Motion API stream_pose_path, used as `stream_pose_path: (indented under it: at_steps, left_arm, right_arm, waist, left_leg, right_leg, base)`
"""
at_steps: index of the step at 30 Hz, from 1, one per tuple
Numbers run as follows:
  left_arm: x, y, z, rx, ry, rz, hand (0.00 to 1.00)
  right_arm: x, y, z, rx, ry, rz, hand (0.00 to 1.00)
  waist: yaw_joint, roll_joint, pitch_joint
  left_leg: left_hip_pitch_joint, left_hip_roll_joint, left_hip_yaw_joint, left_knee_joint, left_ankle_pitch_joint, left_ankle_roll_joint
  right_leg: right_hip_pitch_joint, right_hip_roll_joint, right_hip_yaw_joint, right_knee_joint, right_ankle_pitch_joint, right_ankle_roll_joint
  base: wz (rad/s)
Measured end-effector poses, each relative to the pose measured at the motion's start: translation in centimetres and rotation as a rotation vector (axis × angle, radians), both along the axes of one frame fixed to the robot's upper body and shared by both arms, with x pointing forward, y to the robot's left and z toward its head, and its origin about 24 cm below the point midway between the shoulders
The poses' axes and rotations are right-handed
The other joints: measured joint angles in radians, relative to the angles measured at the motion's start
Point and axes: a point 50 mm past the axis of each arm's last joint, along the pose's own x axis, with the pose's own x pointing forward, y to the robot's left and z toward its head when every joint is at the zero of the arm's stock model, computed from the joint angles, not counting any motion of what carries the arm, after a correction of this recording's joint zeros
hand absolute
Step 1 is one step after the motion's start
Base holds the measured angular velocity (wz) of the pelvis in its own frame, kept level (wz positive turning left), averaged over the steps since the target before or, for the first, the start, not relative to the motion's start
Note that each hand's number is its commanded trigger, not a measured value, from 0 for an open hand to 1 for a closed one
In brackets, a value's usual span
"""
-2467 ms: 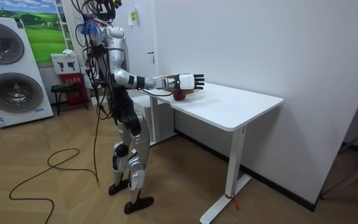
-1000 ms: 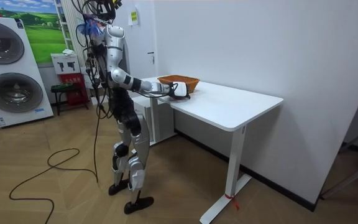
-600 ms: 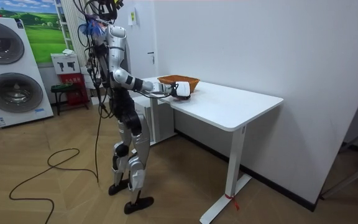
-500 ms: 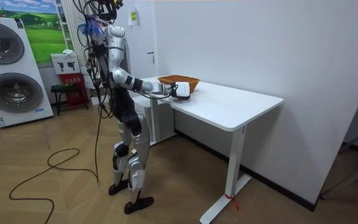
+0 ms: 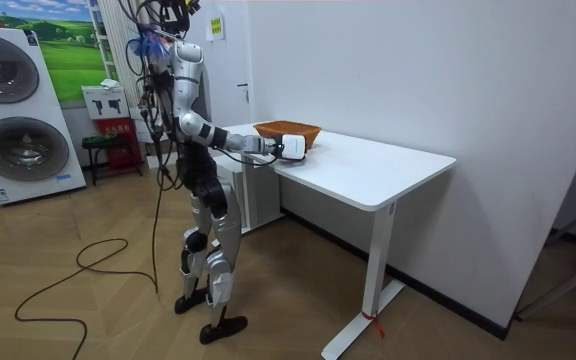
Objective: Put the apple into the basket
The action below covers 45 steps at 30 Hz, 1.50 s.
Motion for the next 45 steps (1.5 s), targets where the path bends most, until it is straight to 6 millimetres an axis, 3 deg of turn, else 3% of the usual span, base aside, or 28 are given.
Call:
stream_pose_path:
  at_steps: [6,17,27,32,45]
  left_arm:
    - [-1.1,-0.2,-0.3,-0.028,0.024,0.069,0.00]
    - [-2.5,-0.2,-0.5,-0.044,0.076,0.086,0.00]
    - [-3.1,-0.3,-0.6,-0.040,0.119,0.064,0.00]
    - [-2.7,-0.2,-0.6,-0.034,0.115,0.037,0.00]
    - [-1.0,-0.2,-0.5,-0.029,0.077,-0.006,0.00]
  right_arm:
    - [0.1,-0.5,0.5,0.022,-0.007,-0.056,1.00]
    - [1.3,-1.5,4.2,-0.029,-0.173,-0.157,1.00]
    - [1.9,0.6,5.5,-0.111,-0.236,-0.062,1.00]
    - [2.2,2.3,6.7,-0.124,-0.295,0.016,1.00]
    - [3.7,4.8,8.3,-0.151,-0.379,0.144,1.00]
  waist:
    - [0.000,0.000,-0.0002]
    - [0.006,0.003,0.0089]
    - [0.008,0.005,0.0144]
    - [0.009,0.002,0.0122]
    - [0.058,0.000,0.0165]
  left_leg:
    - [-0.001,-0.001,0.006,0.000,0.000,0.000]
    - [0.005,0.000,0.008,0.001,0.000,0.000]
    - [-0.001,0.001,0.008,0.000,0.000,0.000]
    - [-0.010,0.001,0.007,0.002,0.000,0.000]
    - [-0.016,0.001,-0.007,0.010,0.000,0.000]
  right_leg:
    - [-0.006,0.000,0.007,0.003,0.000,0.000]
    - [-0.001,0.002,0.010,0.005,0.001,0.000]
    - [-0.007,0.003,0.012,0.002,0.003,0.000]
    - [-0.014,0.002,0.011,0.003,0.003,0.000]
    - [-0.010,0.002,0.001,0.000,0.005,-0.002]
  base:
    - [-0.04]
    - [0.00]
    - [0.00]
    - [0.00]
    - [0.02]
